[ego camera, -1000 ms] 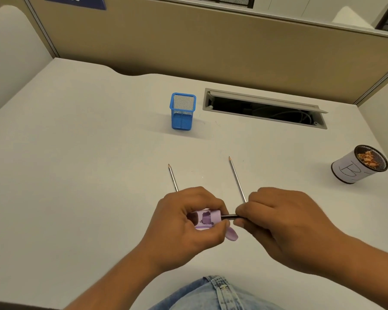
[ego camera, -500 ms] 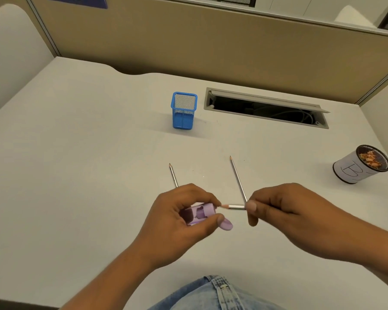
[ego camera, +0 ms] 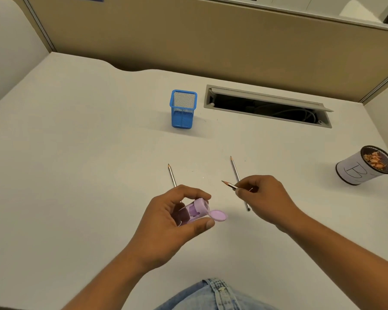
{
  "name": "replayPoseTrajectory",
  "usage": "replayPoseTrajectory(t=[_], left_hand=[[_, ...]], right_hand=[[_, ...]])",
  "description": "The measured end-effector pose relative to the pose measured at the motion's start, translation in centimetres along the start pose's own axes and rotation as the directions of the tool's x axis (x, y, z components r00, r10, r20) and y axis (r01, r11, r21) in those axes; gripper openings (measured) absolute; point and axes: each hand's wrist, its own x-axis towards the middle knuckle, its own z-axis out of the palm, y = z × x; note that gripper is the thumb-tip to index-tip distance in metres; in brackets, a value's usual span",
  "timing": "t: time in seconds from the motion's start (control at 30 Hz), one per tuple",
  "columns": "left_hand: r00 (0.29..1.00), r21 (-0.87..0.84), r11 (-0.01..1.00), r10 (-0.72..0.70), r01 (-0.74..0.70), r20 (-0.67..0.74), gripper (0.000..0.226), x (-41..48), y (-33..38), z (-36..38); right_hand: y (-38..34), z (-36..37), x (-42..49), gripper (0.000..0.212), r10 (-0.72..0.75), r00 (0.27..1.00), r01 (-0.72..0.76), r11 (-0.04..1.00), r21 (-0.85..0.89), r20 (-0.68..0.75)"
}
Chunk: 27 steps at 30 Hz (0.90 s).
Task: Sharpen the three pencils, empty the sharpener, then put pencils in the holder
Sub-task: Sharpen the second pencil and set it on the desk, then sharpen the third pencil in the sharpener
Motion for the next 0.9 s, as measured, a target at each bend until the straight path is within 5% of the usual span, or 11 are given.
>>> replayPoseTrajectory(t=[0.4,0.7,0.9], left_hand=[[0.989,-0.179,0.973,-0.147,0.144,-0.007,0.036,2.2,-0.6,0.2],[0.979,-0.192,0.968,-0.183,0.163,-0.09,0.022,3.5,-1.8,0.3],[0.977,-0.222,0.959,-0.198,0.178,-0.074,0.021,3.8,-2.2,0.4]], right_hand=[[2.4,4.3,8.4,0.022,-0.065,0.996,0.029,0.892,-0.452,-0.064],[3.1,5.1,10.2,0.011,-0.122,0.992,0.086,0.842,-0.532,-0.034],[2.6,5.0,10.3,0.021,-0.148,0.989,0.114,0.824,-0.555,-0.017]])
